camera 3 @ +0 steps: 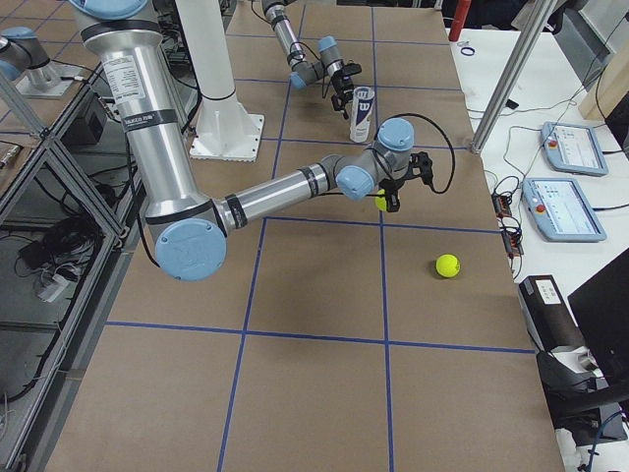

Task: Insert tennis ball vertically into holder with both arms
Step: 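Lift the ball with the right gripper while the left gripper grips the can, then carry the ball with the right gripper toward the held can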

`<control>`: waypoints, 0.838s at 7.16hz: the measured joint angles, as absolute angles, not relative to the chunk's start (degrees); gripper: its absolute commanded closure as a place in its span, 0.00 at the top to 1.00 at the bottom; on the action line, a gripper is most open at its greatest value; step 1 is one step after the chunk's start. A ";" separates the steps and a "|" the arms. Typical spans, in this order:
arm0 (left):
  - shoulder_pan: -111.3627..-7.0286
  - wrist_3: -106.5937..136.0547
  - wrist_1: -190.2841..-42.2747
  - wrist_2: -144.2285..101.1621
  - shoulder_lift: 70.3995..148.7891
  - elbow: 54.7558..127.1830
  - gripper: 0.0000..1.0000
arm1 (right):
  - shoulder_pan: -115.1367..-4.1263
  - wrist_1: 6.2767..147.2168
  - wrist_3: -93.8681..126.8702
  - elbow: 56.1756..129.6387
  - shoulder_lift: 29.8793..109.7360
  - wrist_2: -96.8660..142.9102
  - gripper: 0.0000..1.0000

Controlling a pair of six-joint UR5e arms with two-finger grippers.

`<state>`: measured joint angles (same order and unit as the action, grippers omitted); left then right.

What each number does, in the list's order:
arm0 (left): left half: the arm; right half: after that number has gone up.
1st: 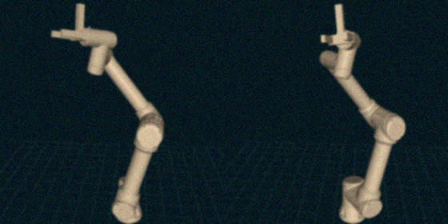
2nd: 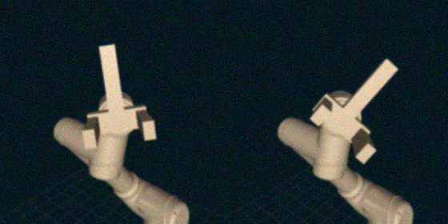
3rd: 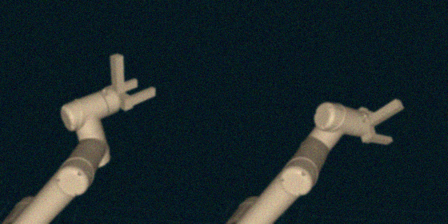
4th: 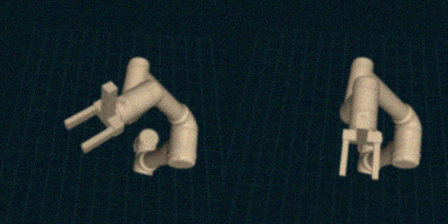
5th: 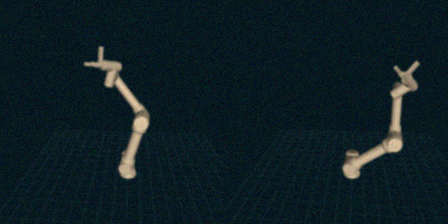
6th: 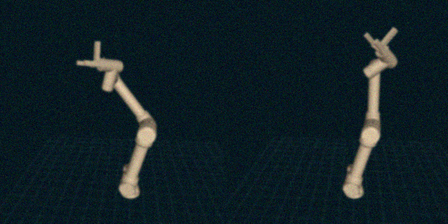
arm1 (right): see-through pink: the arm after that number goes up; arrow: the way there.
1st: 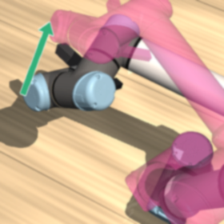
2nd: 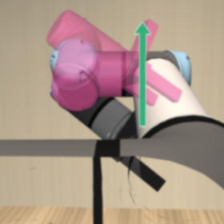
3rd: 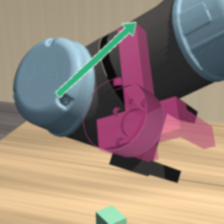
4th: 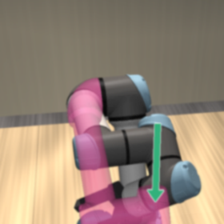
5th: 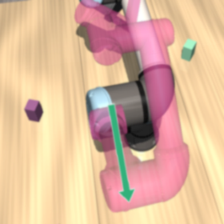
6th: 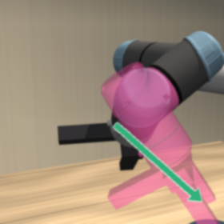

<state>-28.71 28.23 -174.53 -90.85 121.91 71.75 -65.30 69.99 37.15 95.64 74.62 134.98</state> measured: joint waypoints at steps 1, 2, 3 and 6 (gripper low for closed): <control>-28.50 28.27 -174.54 -90.25 122.31 71.30 0.99 | -65.30 69.97 37.19 95.65 74.62 134.98 0.00; -28.14 28.29 -174.53 -89.42 122.64 71.10 0.99 | -65.30 69.96 37.21 95.55 74.62 134.94 0.00; -27.87 28.30 -174.50 -88.88 123.14 70.89 0.99 | -65.30 69.96 37.20 95.44 74.62 134.92 0.00; -27.70 28.30 -174.46 -88.50 124.62 69.86 0.99 | -65.30 69.96 37.18 95.48 74.62 134.97 0.00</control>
<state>-27.70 28.30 -174.46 -88.50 124.62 69.86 -65.30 69.96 37.18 95.48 74.62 134.97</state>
